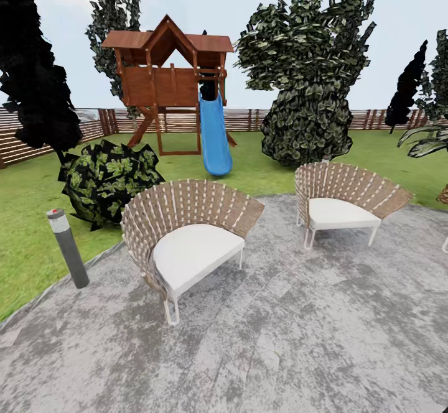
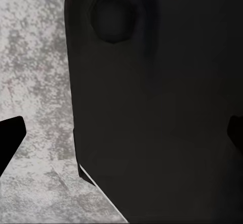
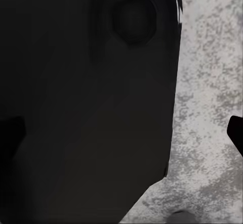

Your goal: Pick up the pesticide atomizer in the garden and spray insectifuge to fully cover both potted plants in the garden.

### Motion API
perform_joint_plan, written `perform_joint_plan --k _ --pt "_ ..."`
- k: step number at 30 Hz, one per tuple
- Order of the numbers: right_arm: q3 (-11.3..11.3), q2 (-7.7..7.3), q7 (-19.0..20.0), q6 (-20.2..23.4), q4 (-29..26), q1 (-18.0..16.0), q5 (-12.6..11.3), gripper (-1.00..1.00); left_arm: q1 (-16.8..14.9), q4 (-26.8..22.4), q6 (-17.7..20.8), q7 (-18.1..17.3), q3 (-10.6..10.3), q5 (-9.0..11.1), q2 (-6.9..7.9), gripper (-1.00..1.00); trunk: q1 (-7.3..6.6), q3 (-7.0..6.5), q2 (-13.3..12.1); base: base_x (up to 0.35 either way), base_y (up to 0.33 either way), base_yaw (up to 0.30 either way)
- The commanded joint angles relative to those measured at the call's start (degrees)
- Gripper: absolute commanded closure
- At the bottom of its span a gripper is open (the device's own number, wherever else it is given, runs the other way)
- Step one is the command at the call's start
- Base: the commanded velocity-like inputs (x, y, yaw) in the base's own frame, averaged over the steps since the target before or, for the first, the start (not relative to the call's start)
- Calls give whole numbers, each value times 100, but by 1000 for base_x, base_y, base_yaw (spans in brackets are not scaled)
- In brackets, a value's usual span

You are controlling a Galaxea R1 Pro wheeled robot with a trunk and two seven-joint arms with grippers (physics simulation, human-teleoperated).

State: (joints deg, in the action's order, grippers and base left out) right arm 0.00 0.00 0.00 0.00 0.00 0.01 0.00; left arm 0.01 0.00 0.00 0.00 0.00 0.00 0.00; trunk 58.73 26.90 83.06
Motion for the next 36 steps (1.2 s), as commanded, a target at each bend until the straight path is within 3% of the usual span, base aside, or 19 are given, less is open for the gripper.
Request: perform_joint_plan --k 1,9,14,28,35,36 --pt "0 0 0 0 0 -1 0 -100 -1 0 0 0 0 0 0 -100 0 3 2 0 0 0" --pt "9 233 -13 -43 -158 -264 -1 -100 8 -26 -9 14 9 -2 -9 -100 0 3 2 0 0 0" --pt "9 289 -17 -51 -181 -382 0 -100 8 -26 -9 15 9 -8 -9 -100 0 3 2 0 0 0" --pt "-26 273 -37 -209 -193 -396 -9 -100 8 -116 -166 12 -26 6 55 -100 0 3 2 0 0 0" --pt "-34 130 -243 -434 -278 -396 -15 -100 -26 -160 -391 6 -29 -18 69 -100 0 3 2 0 0 0" --pt "-34 106 -308 -1218 -347 -396 -16 -100 -38 -163 -1500 7 -31 -29 71 -100 0 3 2 0 0 0"
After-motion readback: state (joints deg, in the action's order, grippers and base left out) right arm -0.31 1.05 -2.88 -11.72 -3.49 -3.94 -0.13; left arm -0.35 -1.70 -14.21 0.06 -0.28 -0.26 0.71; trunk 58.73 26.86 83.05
